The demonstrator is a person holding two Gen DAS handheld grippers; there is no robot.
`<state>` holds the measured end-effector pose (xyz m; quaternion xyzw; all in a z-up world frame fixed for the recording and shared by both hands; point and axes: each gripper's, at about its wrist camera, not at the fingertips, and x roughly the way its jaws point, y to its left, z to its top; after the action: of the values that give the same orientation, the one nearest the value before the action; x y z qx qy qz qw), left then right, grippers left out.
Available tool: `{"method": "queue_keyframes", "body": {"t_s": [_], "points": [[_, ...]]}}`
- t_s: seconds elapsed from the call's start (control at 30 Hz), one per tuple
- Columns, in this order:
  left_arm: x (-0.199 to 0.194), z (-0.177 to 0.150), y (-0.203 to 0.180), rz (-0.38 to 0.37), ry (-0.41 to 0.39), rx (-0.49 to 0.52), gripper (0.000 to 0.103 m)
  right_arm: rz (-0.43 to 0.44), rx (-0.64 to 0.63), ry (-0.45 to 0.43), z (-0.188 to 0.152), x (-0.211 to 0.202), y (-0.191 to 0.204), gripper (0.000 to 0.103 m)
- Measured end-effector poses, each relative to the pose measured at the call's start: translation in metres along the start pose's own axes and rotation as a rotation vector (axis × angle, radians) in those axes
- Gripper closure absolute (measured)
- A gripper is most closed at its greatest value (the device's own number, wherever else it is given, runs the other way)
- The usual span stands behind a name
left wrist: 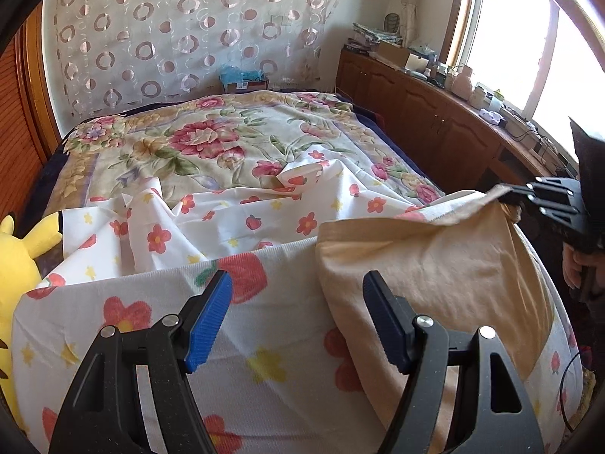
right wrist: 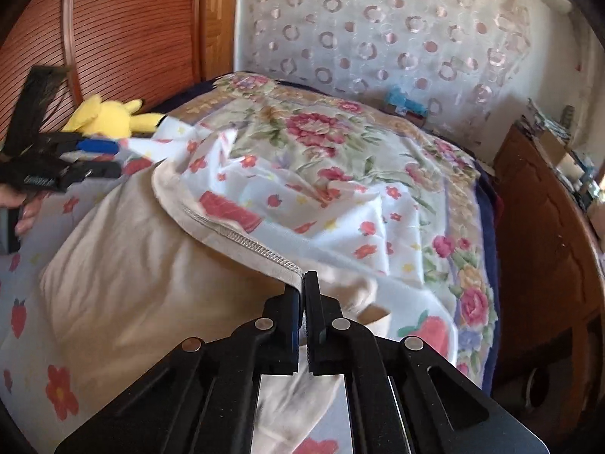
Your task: Fold small clothes
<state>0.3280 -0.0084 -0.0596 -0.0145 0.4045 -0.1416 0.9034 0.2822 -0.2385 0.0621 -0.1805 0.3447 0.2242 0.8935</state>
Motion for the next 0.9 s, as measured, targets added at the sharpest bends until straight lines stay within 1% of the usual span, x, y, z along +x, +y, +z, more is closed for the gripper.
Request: {"method": "queue_keyframes", "body": {"t_s": [0.03, 0.1, 0.17, 0.2, 0.23, 0.27, 0.43, 0.5, 0.63, 0.7, 0.73, 0.77, 0.9], "points": [[-0.003, -0.003, -0.002, -0.008, -0.001, 0.000, 0.030, -0.030, 0.038, -0.014, 0.005, 0.002, -0.008, 0.101], [-0.011, -0.011, -0.006, -0.022, 0.000, 0.005, 0.030, -0.063, 0.095, -0.039, 0.012, 0.001, -0.020, 0.098], [-0.017, -0.022, -0.011, -0.035, 0.007, 0.015, 0.030, -0.086, 0.130, -0.047, 0.013, -0.004, -0.023, 0.078], [-0.020, -0.027, -0.012, -0.041, 0.013, 0.015, 0.030, -0.096, 0.132, -0.049, 0.012, -0.007, -0.022, 0.074], [-0.022, -0.032, -0.014, -0.047, 0.021, 0.014, 0.030, -0.110, 0.130, -0.050, 0.009, -0.010, -0.021, 0.067], [-0.024, -0.036, -0.016, -0.055, 0.026, 0.013, 0.030, -0.119, 0.128, -0.045, 0.006, -0.012, -0.019, 0.064], [-0.039, -0.059, -0.025, -0.096, 0.036, 0.018, 0.030, -0.110, 0.151, -0.023, -0.025, -0.029, -0.008, 0.064], [-0.043, -0.065, -0.028, -0.115, 0.034, 0.014, 0.036, -0.091, 0.175, -0.016, -0.036, -0.039, -0.006, 0.063], [-0.045, -0.082, -0.033, -0.161, 0.067, 0.024, 0.053, -0.007, 0.219, 0.018, -0.068, -0.063, 0.000, 0.063], [-0.045, -0.089, -0.035, -0.169, 0.081, 0.031, 0.058, 0.022, 0.214, 0.037, -0.082, -0.071, 0.004, 0.063], [-0.044, -0.093, -0.035, -0.176, 0.087, 0.031, 0.063, 0.034, 0.208, 0.047, -0.088, -0.075, 0.005, 0.063], [-0.045, -0.094, -0.035, -0.185, 0.089, 0.030, 0.065, 0.036, 0.201, 0.060, -0.094, -0.077, 0.008, 0.063], [-0.047, -0.097, -0.036, -0.193, 0.088, 0.031, 0.066, 0.062, 0.214, 0.095, -0.110, -0.081, 0.008, 0.063]]}}
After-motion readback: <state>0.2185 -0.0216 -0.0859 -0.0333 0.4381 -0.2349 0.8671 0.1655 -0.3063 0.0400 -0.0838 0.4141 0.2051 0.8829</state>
